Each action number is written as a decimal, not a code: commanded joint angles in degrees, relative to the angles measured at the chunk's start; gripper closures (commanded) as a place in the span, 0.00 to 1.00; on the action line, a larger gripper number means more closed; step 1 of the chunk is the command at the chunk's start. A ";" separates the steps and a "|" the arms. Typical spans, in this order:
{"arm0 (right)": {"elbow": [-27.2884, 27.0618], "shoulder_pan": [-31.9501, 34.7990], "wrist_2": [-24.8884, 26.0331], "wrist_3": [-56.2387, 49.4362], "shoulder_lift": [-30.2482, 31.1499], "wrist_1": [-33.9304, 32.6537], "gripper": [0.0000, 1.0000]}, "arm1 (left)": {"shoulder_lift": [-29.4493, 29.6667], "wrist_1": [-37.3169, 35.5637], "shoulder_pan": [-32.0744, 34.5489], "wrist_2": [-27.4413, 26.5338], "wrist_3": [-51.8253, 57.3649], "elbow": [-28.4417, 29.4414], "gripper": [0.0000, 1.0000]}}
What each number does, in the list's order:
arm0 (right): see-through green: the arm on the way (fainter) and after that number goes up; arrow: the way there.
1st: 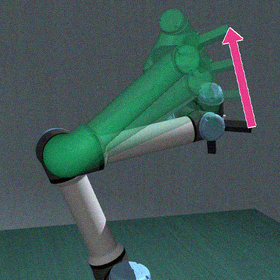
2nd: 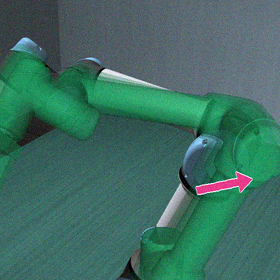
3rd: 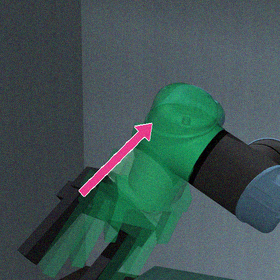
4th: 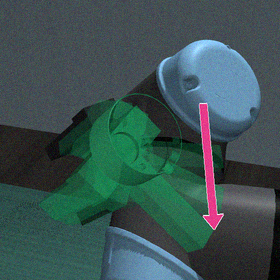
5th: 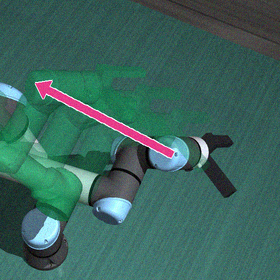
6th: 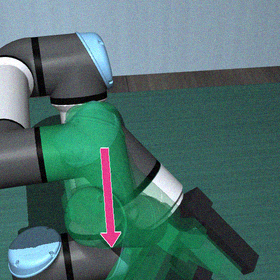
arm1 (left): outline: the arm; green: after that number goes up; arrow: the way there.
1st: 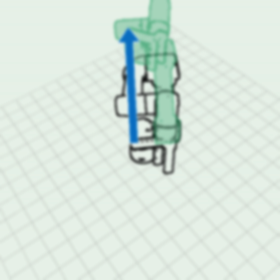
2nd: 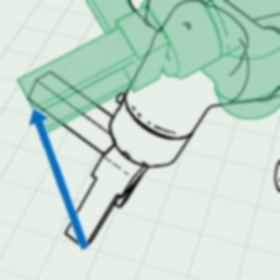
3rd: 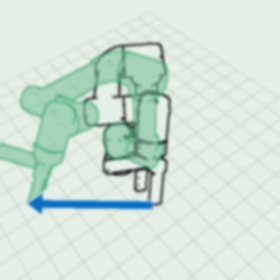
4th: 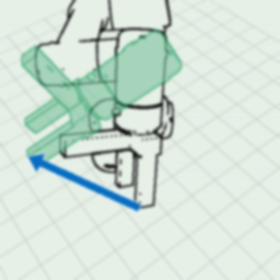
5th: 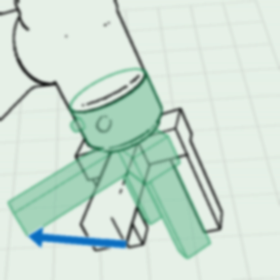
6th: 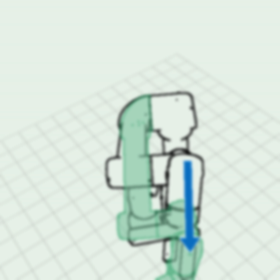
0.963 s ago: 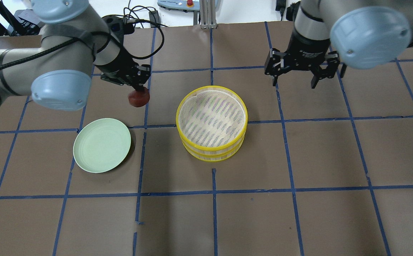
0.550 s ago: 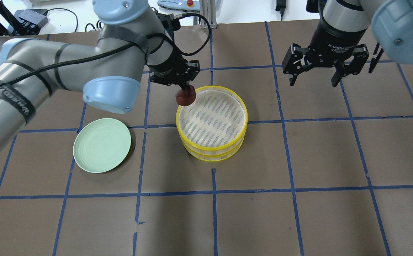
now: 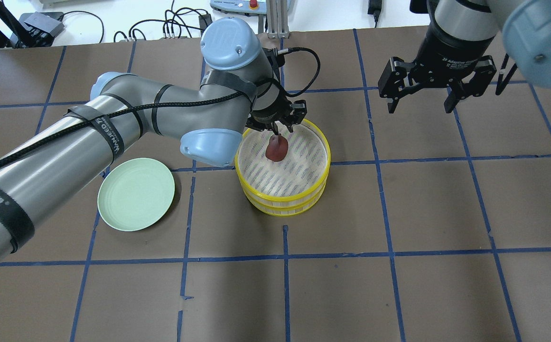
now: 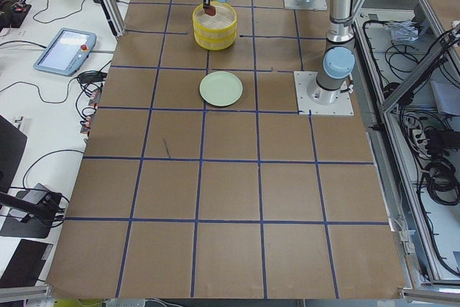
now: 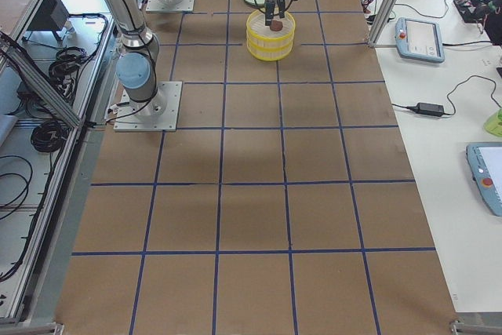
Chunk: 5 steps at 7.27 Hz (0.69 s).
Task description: Stack buns with steamer
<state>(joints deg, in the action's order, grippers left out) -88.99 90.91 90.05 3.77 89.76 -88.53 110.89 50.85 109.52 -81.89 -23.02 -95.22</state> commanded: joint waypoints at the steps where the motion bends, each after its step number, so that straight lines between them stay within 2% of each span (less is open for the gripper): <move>1: -0.13 -0.29 0.48 -0.51 0.15 0.11 0.00 | 0.12 -0.76 0.08 -0.03 0.43 -0.23 0.00; 3: -0.13 -0.12 0.65 -0.52 0.15 0.12 0.00 | -2.42 0.38 -3.49 -0.38 7.68 0.64 0.00; 4: -0.13 -0.04 0.74 -0.61 0.15 0.12 0.00 | -4.87 4.39 -8.39 -0.21 15.21 1.00 0.00; 5: -0.22 -0.12 0.83 -0.61 0.15 0.12 0.00 | -9.59 12.52 -14.45 0.06 26.42 1.26 0.00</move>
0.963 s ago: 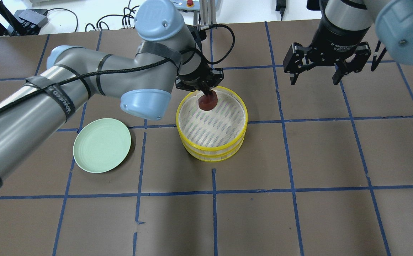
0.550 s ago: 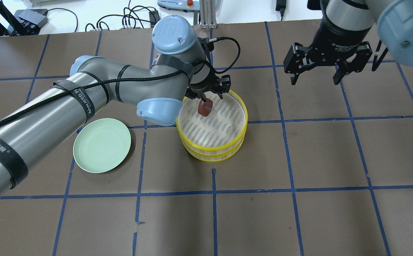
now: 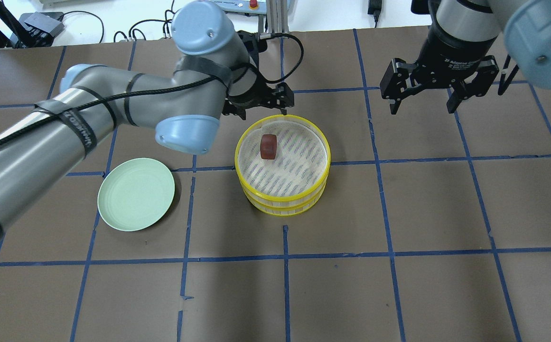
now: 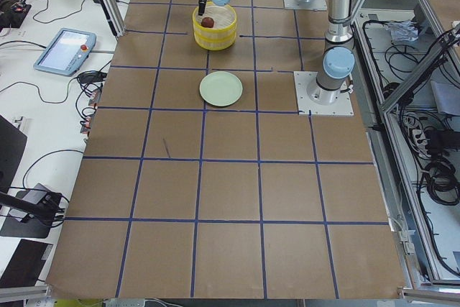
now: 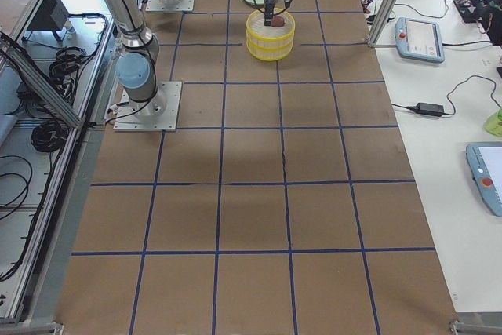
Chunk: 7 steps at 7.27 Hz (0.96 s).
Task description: Stack buns with steamer
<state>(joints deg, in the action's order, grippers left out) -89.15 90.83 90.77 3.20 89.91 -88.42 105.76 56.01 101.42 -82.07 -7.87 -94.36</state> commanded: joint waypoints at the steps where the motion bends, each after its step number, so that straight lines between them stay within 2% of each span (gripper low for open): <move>1: 0.02 -0.04 0.11 -0.04 0.00 0.09 0.00 | -9.12 15.37 -12.15 0.33 18.78 0.40 0.00; 2: -0.24 0.05 0.11 -0.04 -0.09 0.09 0.00 | -12.91 22.58 -15.34 -0.10 22.86 0.75 0.00; 4: -0.94 -0.04 0.02 -0.04 0.00 -0.17 0.00 | -17.33 35.87 -17.05 -6.14 23.16 5.65 0.00; 7: -0.68 -0.22 0.11 -0.04 0.61 -0.18 0.00 | -18.22 36.98 -16.69 -6.17 23.25 4.62 0.00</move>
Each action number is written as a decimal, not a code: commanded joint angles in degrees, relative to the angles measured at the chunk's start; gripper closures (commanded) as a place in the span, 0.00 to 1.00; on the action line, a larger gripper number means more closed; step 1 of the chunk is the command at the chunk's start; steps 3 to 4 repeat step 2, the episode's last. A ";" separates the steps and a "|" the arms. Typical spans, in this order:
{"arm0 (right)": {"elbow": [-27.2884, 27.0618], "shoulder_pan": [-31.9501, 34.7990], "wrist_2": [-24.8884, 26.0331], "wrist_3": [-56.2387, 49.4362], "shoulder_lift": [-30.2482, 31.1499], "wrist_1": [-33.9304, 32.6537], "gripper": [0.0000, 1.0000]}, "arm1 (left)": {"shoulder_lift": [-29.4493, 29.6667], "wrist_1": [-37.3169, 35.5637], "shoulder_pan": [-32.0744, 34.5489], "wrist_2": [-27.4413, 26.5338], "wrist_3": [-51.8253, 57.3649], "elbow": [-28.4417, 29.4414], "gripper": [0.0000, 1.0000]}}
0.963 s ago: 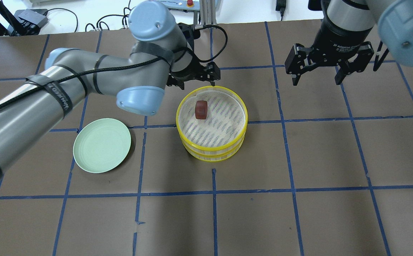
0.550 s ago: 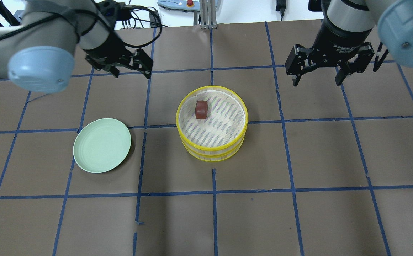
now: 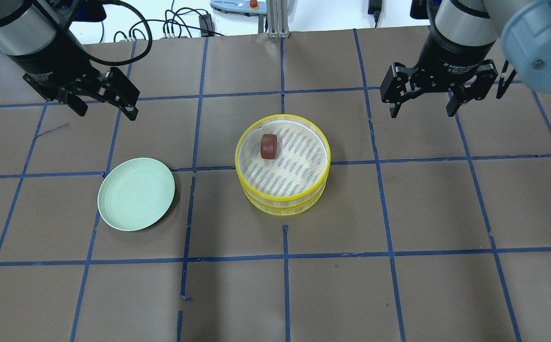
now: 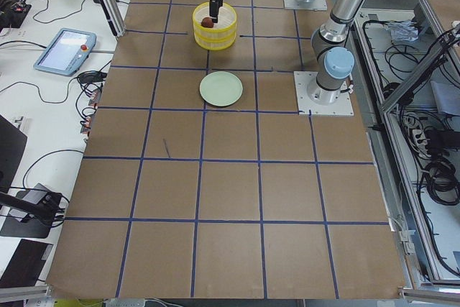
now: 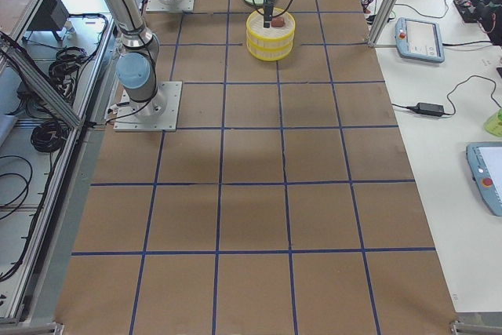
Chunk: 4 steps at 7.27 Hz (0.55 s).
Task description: Stack buns with steamer
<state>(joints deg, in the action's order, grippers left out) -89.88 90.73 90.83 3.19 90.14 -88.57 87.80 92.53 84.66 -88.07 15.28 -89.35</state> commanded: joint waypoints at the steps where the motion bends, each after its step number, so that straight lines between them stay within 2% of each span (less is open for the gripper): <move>1: 0.06 -0.11 0.22 -0.02 0.64 -0.02 0.00 | -0.17 0.46 0.07 0.01 0.10 -0.47 0.00; 4: -0.03 -0.11 0.31 -0.11 0.82 0.06 0.00 | -0.17 0.55 0.15 0.10 0.10 -0.47 0.00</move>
